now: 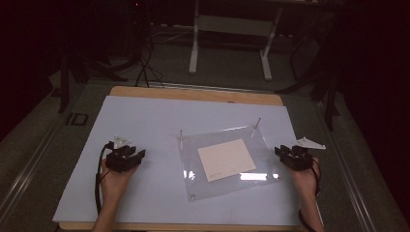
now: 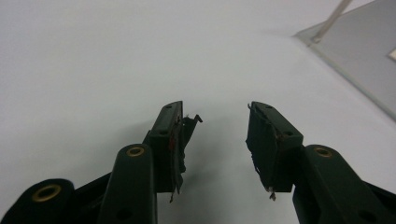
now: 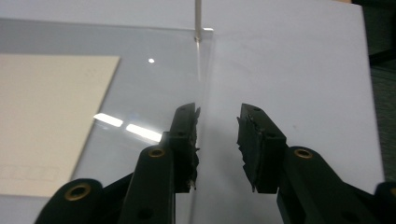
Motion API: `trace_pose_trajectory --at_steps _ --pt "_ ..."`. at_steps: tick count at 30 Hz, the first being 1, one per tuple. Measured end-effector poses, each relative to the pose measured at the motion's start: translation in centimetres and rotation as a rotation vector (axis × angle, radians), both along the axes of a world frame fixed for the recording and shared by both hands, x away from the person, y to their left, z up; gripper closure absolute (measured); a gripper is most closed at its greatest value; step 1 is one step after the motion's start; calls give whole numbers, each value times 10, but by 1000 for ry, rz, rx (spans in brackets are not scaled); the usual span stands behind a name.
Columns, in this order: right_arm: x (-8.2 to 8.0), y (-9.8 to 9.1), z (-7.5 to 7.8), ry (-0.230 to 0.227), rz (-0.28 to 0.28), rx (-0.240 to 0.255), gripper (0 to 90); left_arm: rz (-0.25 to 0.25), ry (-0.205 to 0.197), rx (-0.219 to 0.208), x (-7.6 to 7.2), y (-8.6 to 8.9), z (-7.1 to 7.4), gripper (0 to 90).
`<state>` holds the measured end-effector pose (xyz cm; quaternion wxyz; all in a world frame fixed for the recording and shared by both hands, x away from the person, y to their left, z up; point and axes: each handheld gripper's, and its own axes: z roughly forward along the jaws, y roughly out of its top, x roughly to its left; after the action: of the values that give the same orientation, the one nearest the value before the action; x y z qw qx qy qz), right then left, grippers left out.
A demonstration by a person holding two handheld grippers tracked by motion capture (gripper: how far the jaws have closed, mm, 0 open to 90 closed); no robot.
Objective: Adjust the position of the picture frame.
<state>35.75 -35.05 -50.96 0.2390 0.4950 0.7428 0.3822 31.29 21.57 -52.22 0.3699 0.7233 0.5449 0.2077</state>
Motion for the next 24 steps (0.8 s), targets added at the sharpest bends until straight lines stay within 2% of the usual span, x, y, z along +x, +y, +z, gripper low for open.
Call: trace_pose_trajectory --at_steps 6,8,15,17,24 --pt "8 7 -2 22 32 -3 687 -46 -6 24 0 -9 1 578" --pt "12 12 -3 27 44 -12 689 -59 -9 19 0 -11 2 576" --pt "27 25 1 20 76 -43 690 -87 -8 28 6 -26 3 571" --pt "32 27 3 22 86 -43 690 -93 -9 40 8 -30 4 573" --pt "48 30 4 25 103 -45 701 -124 -27 33 16 -43 8 577"
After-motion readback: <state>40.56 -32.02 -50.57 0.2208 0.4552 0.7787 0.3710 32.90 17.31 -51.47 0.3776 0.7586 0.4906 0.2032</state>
